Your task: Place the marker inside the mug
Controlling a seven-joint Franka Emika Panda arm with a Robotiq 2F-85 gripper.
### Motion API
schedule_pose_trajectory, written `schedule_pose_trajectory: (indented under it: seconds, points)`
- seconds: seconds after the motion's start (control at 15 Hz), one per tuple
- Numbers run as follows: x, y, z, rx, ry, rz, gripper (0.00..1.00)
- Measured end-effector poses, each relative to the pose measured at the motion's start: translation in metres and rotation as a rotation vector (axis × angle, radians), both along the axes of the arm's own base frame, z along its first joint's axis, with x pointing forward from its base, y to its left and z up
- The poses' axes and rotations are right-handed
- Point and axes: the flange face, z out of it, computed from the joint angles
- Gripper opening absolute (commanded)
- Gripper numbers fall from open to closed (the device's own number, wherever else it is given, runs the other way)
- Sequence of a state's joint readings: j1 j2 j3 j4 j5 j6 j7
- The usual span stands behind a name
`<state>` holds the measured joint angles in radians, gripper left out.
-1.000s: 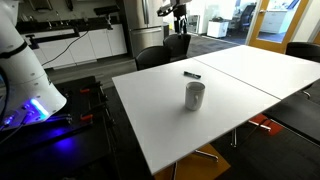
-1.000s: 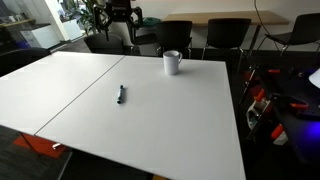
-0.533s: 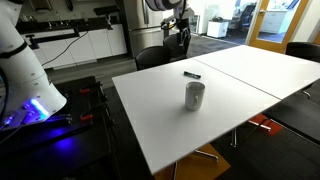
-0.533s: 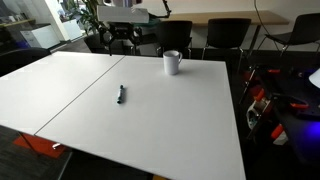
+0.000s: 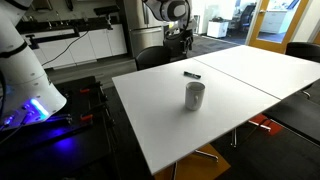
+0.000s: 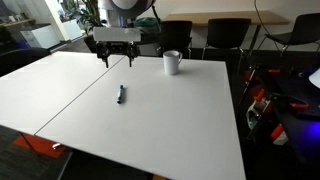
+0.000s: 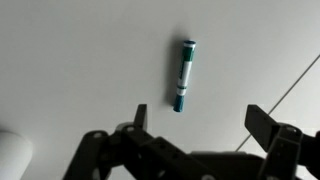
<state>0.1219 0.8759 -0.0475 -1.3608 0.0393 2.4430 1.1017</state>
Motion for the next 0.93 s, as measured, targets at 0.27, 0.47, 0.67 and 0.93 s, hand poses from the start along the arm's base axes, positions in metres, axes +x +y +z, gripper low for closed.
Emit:
schedule_pose_trajectory:
  seconds: [0.27, 0.47, 0.67, 0.93]
  points:
    - [0.014, 0.001, -0.023, 0.009, 0.012, -0.009, 1.00]
    - [0.019, 0.003, -0.036, 0.012, 0.030, -0.012, 1.00]
    - [0.023, 0.003, -0.047, 0.011, 0.051, -0.017, 1.00]
    - [0.028, -0.001, -0.066, 0.005, 0.058, -0.060, 1.00]
